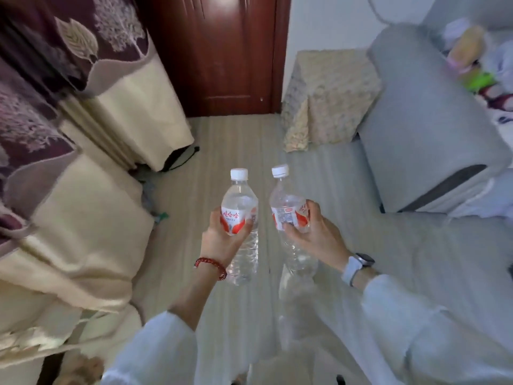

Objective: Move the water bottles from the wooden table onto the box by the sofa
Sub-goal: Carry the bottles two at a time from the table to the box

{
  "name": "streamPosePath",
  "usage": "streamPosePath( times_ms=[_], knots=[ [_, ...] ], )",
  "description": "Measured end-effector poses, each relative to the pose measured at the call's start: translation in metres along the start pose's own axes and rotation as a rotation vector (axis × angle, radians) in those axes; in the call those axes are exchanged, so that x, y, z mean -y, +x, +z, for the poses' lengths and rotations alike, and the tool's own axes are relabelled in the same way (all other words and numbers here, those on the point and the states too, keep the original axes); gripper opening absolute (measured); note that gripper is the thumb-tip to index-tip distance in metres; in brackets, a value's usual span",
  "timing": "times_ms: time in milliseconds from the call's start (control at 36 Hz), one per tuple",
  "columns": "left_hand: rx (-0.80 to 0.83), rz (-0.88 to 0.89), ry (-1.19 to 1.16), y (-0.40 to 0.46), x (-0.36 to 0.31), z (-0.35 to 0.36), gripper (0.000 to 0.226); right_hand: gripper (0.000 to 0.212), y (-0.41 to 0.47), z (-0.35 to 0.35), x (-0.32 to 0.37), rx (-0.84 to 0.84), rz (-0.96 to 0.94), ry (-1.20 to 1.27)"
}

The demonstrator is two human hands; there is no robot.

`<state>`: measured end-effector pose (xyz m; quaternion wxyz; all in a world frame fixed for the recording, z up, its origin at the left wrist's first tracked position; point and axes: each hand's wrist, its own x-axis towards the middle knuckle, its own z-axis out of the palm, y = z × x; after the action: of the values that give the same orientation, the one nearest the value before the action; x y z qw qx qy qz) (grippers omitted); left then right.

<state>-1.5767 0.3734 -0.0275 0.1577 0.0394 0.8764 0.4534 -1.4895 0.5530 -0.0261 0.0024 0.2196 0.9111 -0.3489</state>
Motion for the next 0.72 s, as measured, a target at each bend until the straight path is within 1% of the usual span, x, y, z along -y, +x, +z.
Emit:
streamPosePath(
  times_ms=[139, 333, 639, 722],
  knots=[
    [0.021, 0.021, 0.043, 0.112, -0.073, 0.055, 0.039, 0.062, 0.119, -0.052, -0.035, 0.011, 0.07, -0.017],
    [0.051, 0.061, 0.041, 0.245, -0.172, 0.109, 0.04, 0.061, 0.258, -0.123, -0.068, -0.015, 0.105, -0.022],
    [0.115, 0.092, 0.016, 0.474, -0.263, 0.197, 0.043, 0.062, 0.496, -0.192, -0.111, -0.061, 0.133, -0.01],
    [0.136, 0.074, 0.007, 0.541, -0.291, 0.221, 0.044, 0.058, 0.568, -0.212, -0.118, -0.076, 0.195, 0.014]
  ],
)
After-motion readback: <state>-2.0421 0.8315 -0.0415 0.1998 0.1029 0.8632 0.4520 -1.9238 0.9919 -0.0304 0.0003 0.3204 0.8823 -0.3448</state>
